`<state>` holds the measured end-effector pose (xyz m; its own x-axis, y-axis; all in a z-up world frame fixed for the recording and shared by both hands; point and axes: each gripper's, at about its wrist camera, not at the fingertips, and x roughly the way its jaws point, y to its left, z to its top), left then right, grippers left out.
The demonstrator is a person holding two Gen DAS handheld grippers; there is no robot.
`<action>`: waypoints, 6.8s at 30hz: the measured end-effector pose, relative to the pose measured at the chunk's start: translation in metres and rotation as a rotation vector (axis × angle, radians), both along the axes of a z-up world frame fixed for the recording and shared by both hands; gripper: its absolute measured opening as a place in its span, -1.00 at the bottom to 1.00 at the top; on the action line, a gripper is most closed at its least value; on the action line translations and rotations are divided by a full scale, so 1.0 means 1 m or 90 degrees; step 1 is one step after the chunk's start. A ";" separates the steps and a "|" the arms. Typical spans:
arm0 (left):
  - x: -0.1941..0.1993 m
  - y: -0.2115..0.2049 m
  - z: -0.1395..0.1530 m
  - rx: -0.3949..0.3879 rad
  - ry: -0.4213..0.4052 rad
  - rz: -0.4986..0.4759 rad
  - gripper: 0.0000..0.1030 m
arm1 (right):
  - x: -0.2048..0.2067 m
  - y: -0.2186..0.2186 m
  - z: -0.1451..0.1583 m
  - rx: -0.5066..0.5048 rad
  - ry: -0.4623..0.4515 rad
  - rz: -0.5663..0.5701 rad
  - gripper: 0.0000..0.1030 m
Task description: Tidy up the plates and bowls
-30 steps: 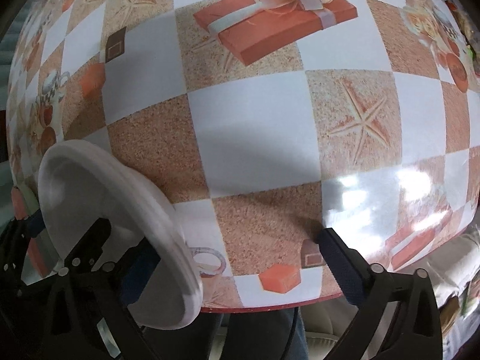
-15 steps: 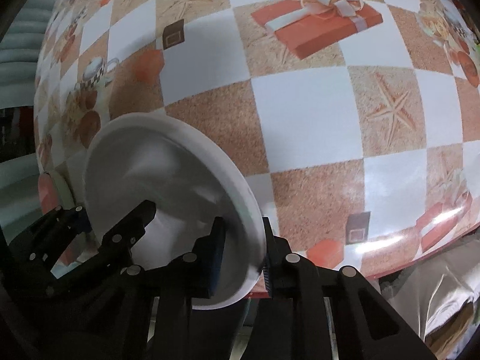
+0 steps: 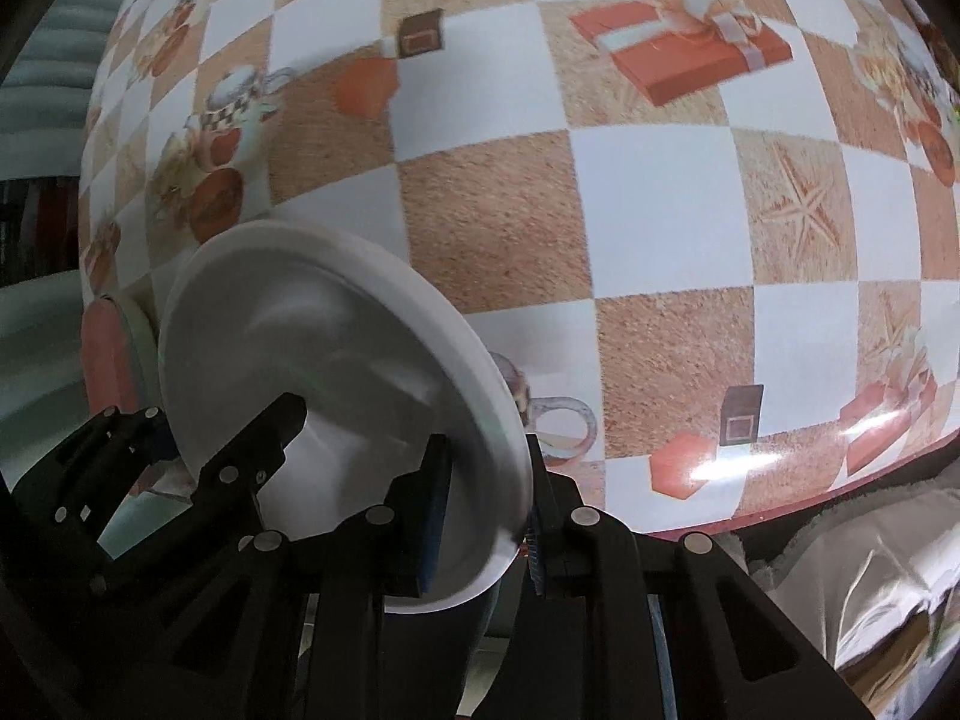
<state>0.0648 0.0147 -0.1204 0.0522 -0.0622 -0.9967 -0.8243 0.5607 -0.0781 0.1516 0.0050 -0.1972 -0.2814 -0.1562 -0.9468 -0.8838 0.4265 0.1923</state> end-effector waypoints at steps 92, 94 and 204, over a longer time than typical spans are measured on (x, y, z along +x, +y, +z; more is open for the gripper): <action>-0.239 0.019 0.053 0.101 0.018 0.372 0.14 | -0.270 0.152 0.023 0.075 0.000 0.358 -0.49; -0.239 0.019 0.056 0.118 0.026 0.375 0.32 | -0.266 0.152 0.024 0.079 -0.006 0.354 -0.48; -0.198 -0.010 0.141 0.189 0.082 0.229 0.82 | -0.246 0.133 0.126 0.186 -0.048 0.408 1.00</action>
<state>-0.1332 0.0045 0.0205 -0.1074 0.2258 -0.9683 -0.9624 0.2210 0.1582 -0.0940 0.1383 -0.0712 -0.1512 -0.0056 -0.9885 -0.9591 -0.2413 0.1481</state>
